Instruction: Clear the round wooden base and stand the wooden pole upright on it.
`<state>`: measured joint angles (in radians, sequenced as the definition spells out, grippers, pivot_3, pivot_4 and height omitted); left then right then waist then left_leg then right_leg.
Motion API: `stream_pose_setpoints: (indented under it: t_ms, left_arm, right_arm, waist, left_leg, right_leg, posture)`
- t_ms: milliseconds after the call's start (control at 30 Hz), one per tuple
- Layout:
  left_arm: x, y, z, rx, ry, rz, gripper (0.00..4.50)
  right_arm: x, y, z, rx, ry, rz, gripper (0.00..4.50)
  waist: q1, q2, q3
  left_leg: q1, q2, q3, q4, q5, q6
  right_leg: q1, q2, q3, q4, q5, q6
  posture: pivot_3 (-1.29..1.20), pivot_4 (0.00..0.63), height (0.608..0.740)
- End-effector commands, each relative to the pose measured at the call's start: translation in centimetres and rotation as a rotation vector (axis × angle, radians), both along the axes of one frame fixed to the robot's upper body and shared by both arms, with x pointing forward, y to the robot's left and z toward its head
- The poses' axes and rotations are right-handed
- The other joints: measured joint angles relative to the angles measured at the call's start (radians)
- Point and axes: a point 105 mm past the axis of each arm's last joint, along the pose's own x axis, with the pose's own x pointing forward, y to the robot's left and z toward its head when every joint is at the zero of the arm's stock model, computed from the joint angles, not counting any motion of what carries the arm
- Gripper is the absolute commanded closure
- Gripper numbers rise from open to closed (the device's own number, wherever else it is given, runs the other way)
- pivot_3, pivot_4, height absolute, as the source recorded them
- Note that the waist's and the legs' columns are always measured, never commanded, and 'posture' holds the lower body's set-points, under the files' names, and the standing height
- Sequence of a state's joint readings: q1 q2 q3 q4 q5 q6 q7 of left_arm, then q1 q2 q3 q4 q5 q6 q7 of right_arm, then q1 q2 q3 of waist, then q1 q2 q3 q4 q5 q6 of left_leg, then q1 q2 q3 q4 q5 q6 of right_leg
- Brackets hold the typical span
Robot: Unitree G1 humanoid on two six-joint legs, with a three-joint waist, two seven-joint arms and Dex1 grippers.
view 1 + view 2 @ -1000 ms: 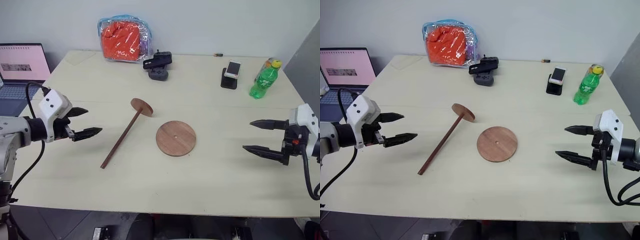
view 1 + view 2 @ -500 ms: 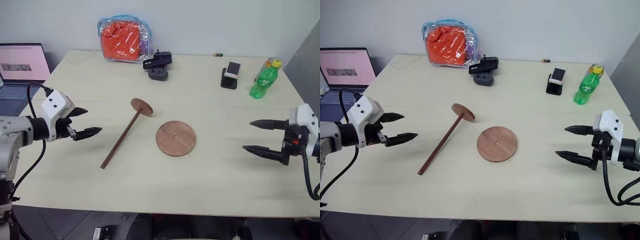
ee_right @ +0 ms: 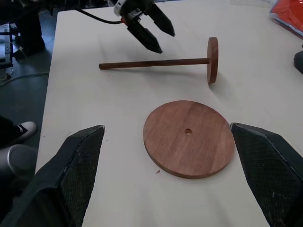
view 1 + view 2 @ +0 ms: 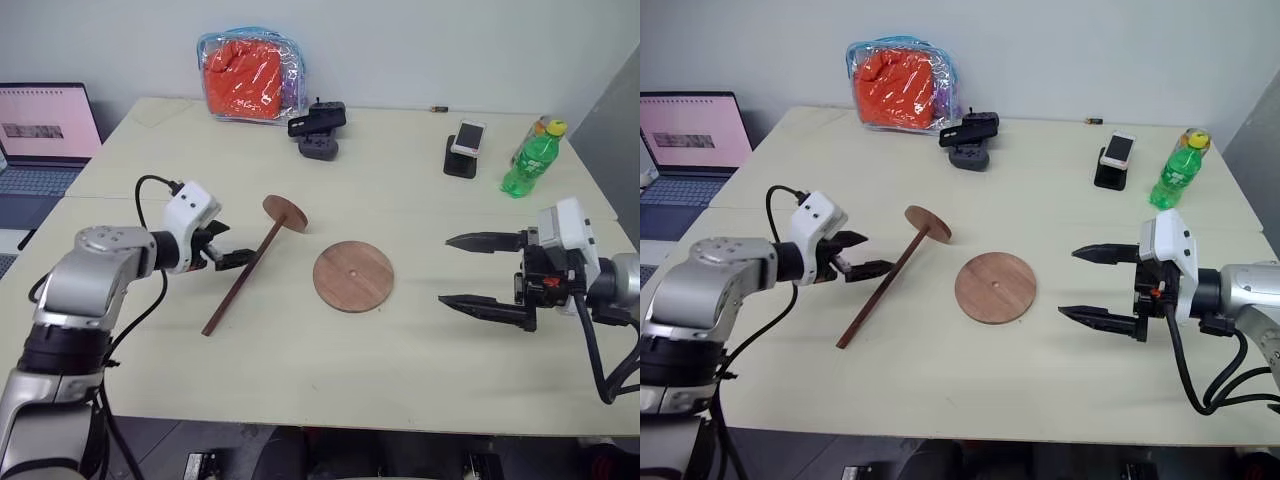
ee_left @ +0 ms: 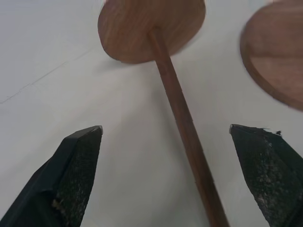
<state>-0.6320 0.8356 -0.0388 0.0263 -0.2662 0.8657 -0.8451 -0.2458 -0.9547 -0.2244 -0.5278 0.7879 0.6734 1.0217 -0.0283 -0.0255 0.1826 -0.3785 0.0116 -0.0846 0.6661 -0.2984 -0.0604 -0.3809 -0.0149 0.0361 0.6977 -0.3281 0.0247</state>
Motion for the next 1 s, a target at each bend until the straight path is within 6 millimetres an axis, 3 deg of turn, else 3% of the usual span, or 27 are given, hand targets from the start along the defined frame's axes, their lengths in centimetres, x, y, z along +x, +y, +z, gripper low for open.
stream_pose_setpoints:
  t_ms: [33,133,633,967,1000]
  left_arm:
    - [1.5,-1.1,0.7,-0.030,0.024,0.072,0.00]
    - [2.6,-2.3,0.0,-0.012,0.069,0.082,0.00]
    - [5.2,-3.6,-0.3,0.065,0.233,0.052,0.00]
    - [5.2,-3.9,-0.8,0.121,0.356,0.040,0.00]
    - [5.2,-3.9,-0.8,0.131,0.358,0.037,0.18]
  right_arm:
    - [-0.3,1.0,0.3,0.008,-0.024,0.042,0.05]
    - [-0.3,1.7,0.3,0.021,-0.029,0.068,0.05]
    - [-0.1,3.6,1.2,0.049,-0.082,0.175,0.05]
    - [-0.3,3.9,1.4,0.048,-0.095,0.188,0.05]
    - [-0.3,3.9,1.4,0.047,-0.096,0.188,0.02]
  waist:
    - [0.000,0.000,0.000]
    - [0.000,0.000,0.000]
    - [-0.003,0.000,0.000]
    - [-0.004,0.000,0.000]
    - [-0.004,0.000,0.000]
  left_leg:
    - [0.000,0.000,0.000,0.000,0.000,0.000]
    - [-0.001,-0.001,-0.001,0.001,0.000,0.000]
    - [-0.004,-0.002,0.000,0.003,0.001,-0.001]
    - [-0.006,-0.002,-0.001,0.004,0.001,-0.001]
    - [-0.006,-0.002,-0.001,0.004,0.001,-0.001]
  right_leg:
    - [0.000,0.000,0.000,0.000,0.000,0.000]
    - [-0.001,0.000,-0.001,0.001,0.000,0.000]
    - [-0.005,0.000,0.000,0.003,0.000,0.000]
    - [-0.006,0.000,0.000,0.003,0.000,0.000]
    - [-0.006,0.000,0.000,0.003,0.000,0.000]
  posture:
    - [0.00,0.150,0.740]
    - [0.00,0.150,0.740]
    - [0.00,0.150,0.740]
    - [0.00,0.150,0.740]
    - [0.00,0.150,0.740]
